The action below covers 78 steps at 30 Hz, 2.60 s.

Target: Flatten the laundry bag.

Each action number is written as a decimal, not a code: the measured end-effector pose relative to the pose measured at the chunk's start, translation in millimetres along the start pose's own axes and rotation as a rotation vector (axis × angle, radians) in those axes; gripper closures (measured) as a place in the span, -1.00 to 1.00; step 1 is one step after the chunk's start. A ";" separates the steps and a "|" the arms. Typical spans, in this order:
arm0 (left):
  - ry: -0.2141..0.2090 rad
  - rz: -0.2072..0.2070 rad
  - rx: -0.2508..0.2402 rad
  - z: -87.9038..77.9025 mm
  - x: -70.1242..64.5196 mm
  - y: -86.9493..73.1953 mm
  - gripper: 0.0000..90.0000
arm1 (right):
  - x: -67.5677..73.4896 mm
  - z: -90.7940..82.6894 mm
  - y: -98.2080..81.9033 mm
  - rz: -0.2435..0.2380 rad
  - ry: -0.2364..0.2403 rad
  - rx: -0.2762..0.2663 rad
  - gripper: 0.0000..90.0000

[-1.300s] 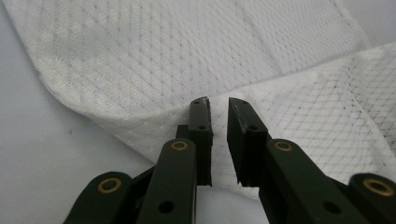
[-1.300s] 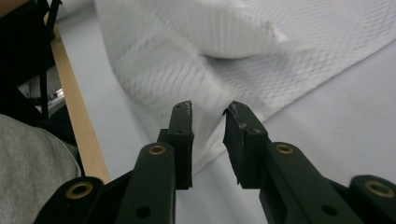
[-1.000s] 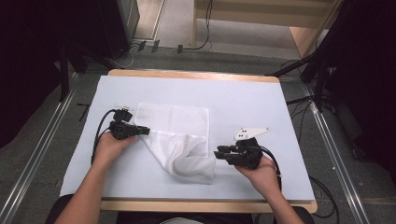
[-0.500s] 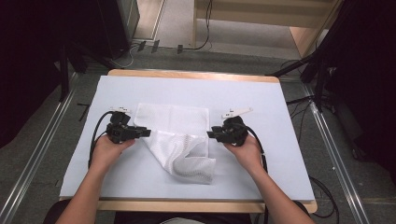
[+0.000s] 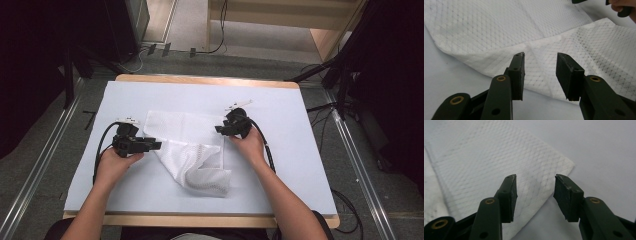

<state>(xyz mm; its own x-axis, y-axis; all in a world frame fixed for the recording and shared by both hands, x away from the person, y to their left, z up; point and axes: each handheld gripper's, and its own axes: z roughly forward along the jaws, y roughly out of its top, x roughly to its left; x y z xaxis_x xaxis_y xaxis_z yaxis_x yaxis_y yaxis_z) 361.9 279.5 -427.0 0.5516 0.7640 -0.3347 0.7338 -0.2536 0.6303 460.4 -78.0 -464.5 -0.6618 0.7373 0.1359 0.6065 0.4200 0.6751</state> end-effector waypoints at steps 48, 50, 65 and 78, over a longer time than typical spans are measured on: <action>-0.018 0.030 0.022 13.8 -1.2 12.8 0.25 | -85.9 -70.6 -33.5 0.273 -0.084 -0.079 0.66; -0.020 0.026 0.020 14.2 -1.0 13.3 0.25 | -78.5 -74.2 -33.7 0.255 -0.075 -0.071 0.66; -0.020 0.042 0.023 18.6 -2.1 19.3 0.23 | -32.4 -85.2 -43.8 0.180 -0.008 -0.064 0.52; -0.015 0.045 0.027 21.1 -2.2 21.9 0.22 | -19.3 -54.2 -53.0 0.164 0.005 0.054 0.61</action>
<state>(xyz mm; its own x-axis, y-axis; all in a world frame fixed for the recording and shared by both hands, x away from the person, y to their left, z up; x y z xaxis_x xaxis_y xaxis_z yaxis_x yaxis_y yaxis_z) 385.1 259.7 -427.3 0.5904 0.7422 -0.3172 0.7183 -0.3039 0.6258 417.2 -143.2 -463.5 -0.5542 0.7957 0.2443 0.7290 0.3224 0.6039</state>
